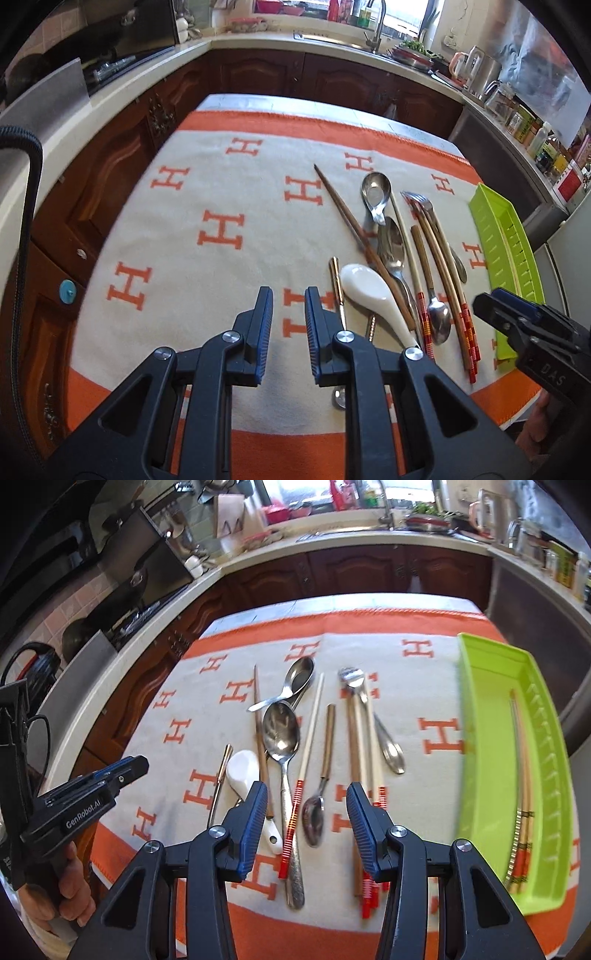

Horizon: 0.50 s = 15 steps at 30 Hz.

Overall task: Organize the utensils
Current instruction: 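Grasp a red-banded chopstick with the right tool while the left tool grasps a gold-topped chopstick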

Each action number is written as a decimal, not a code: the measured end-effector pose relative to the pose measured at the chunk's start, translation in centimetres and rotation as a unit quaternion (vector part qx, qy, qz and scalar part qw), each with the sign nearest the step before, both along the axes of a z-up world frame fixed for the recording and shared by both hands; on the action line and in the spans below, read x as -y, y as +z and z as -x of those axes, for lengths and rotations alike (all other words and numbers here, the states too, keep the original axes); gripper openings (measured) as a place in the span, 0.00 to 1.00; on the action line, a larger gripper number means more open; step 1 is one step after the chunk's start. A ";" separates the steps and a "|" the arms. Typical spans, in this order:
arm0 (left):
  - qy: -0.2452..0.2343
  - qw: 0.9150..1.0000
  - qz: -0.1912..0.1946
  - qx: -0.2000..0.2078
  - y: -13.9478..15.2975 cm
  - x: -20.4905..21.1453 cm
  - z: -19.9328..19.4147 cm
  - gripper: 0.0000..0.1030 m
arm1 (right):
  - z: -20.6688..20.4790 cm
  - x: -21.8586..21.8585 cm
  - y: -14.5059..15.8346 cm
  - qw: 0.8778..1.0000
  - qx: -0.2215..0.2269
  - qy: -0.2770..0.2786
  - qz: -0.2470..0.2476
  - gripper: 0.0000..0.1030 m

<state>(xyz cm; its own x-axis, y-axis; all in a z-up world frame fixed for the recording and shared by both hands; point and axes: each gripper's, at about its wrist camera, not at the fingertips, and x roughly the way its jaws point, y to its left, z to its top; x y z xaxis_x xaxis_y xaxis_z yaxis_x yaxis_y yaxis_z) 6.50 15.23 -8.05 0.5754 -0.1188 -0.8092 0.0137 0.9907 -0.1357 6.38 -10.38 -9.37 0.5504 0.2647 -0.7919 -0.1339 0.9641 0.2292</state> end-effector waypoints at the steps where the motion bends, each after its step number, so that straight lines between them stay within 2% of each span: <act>1: -0.005 1.000 0.008 -0.004 -0.6 0.4 -0.2 0.14 | -0.3 -0.3 -0.5 1.000 -0.004 0.005 0.001 0.41; 8: -0.030 0.998 0.034 -0.041 -3.8 2.5 -1.7 0.14 | -2.7 -1.9 -3.9 0.999 -0.029 0.026 0.005 0.25; 15: -0.035 0.998 0.009 -0.051 -5.0 4.5 -2.3 0.14 | -5.4 -2.8 -5.7 0.999 -0.044 0.031 0.012 0.18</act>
